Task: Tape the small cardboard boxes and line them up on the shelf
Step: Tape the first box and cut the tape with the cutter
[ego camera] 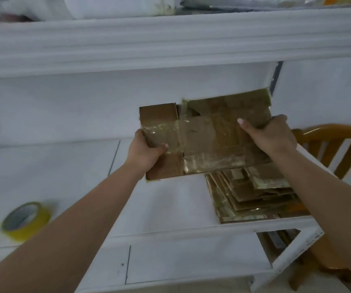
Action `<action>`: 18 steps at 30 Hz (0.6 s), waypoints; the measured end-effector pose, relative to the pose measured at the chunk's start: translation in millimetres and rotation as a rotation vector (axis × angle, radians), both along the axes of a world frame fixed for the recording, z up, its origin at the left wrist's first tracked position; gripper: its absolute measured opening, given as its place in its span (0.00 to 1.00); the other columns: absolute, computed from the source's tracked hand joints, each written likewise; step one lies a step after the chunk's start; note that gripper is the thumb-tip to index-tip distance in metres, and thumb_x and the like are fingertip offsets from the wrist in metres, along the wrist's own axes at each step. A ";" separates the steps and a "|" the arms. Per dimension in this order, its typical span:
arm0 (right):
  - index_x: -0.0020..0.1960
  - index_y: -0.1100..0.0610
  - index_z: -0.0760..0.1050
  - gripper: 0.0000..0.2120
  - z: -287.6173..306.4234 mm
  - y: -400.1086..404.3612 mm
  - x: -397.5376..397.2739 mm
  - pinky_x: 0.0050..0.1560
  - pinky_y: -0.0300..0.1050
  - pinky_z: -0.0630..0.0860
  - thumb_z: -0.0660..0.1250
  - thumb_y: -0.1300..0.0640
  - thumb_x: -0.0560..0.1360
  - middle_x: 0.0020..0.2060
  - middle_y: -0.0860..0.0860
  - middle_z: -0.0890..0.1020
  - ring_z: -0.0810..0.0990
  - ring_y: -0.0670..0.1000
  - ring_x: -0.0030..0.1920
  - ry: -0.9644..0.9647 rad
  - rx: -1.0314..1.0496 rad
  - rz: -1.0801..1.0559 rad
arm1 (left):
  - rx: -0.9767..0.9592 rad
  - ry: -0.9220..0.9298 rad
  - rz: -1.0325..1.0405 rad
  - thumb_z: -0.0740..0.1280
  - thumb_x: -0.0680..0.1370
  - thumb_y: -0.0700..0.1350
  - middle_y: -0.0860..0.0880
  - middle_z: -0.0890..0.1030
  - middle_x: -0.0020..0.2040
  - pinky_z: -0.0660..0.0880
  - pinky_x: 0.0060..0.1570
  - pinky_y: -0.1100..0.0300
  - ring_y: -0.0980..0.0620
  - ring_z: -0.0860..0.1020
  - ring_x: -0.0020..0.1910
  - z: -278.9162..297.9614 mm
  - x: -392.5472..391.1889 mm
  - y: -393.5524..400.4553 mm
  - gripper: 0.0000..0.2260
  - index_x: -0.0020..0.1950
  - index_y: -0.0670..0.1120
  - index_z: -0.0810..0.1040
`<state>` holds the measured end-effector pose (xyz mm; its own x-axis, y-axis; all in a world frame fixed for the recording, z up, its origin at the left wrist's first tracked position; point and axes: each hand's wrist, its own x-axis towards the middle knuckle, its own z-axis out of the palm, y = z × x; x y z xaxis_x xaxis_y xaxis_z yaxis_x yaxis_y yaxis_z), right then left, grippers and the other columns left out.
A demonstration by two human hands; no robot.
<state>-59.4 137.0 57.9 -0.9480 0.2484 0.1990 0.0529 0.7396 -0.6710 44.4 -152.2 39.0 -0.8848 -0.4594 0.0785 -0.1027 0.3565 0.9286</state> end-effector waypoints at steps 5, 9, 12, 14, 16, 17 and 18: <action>0.70 0.63 0.58 0.52 -7.1 -95.9 46.6 0.58 0.57 0.73 0.62 0.23 0.65 0.63 0.61 0.75 0.76 0.64 0.61 -0.007 0.123 0.076 | -0.184 -0.002 0.054 0.74 0.72 0.48 0.47 0.77 0.59 0.75 0.57 0.50 0.45 0.77 0.57 -8.2 59.5 -88.1 0.24 0.64 0.46 0.69; 0.66 0.64 0.61 0.51 -20.6 -199.2 93.2 0.51 0.54 0.73 0.59 0.21 0.65 0.60 0.60 0.76 0.78 0.63 0.58 0.012 0.194 0.129 | -0.294 -0.027 0.119 0.74 0.73 0.51 0.44 0.77 0.59 0.73 0.52 0.54 0.44 0.76 0.56 -15.7 123.3 -186.4 0.25 0.64 0.44 0.68; 0.65 0.64 0.62 0.50 -31.5 -278.9 125.1 0.46 0.51 0.70 0.59 0.22 0.65 0.58 0.60 0.76 0.78 0.62 0.57 0.013 0.220 0.174 | -0.283 -0.046 0.162 0.74 0.73 0.50 0.44 0.77 0.58 0.70 0.48 0.56 0.46 0.75 0.53 -22.5 170.9 -259.5 0.23 0.62 0.44 0.69; 0.64 0.64 0.63 0.49 -34.9 -324.8 142.1 0.45 0.51 0.69 0.59 0.22 0.65 0.58 0.59 0.77 0.79 0.62 0.56 0.016 0.224 0.188 | -0.261 -0.059 0.178 0.74 0.73 0.50 0.44 0.77 0.59 0.72 0.50 0.55 0.46 0.76 0.53 -25.9 196.1 -301.4 0.23 0.63 0.44 0.70; 0.64 0.63 0.63 0.49 -34.6 -362.6 155.7 0.44 0.50 0.69 0.59 0.21 0.65 0.58 0.59 0.77 0.79 0.62 0.56 0.001 0.252 0.193 | -0.228 -0.074 0.186 0.75 0.73 0.49 0.44 0.78 0.59 0.74 0.54 0.53 0.44 0.77 0.56 -26.4 215.1 -336.6 0.24 0.63 0.44 0.70; 0.65 0.64 0.63 0.49 -34.0 -378.7 160.5 0.44 0.50 0.69 0.58 0.21 0.65 0.58 0.59 0.77 0.79 0.62 0.56 -0.006 0.265 0.195 | -0.208 -0.076 0.186 0.75 0.72 0.48 0.45 0.79 0.59 0.75 0.56 0.51 0.43 0.77 0.57 -26.4 221.3 -352.3 0.23 0.63 0.44 0.71; 0.65 0.64 0.63 0.49 -33.5 -393.4 164.1 0.44 0.50 0.69 0.58 0.21 0.65 0.58 0.59 0.77 0.79 0.62 0.56 -0.004 0.275 0.199 | -0.191 -0.074 0.189 0.75 0.72 0.48 0.45 0.79 0.58 0.75 0.58 0.49 0.43 0.78 0.56 -26.6 225.9 -367.5 0.23 0.62 0.44 0.71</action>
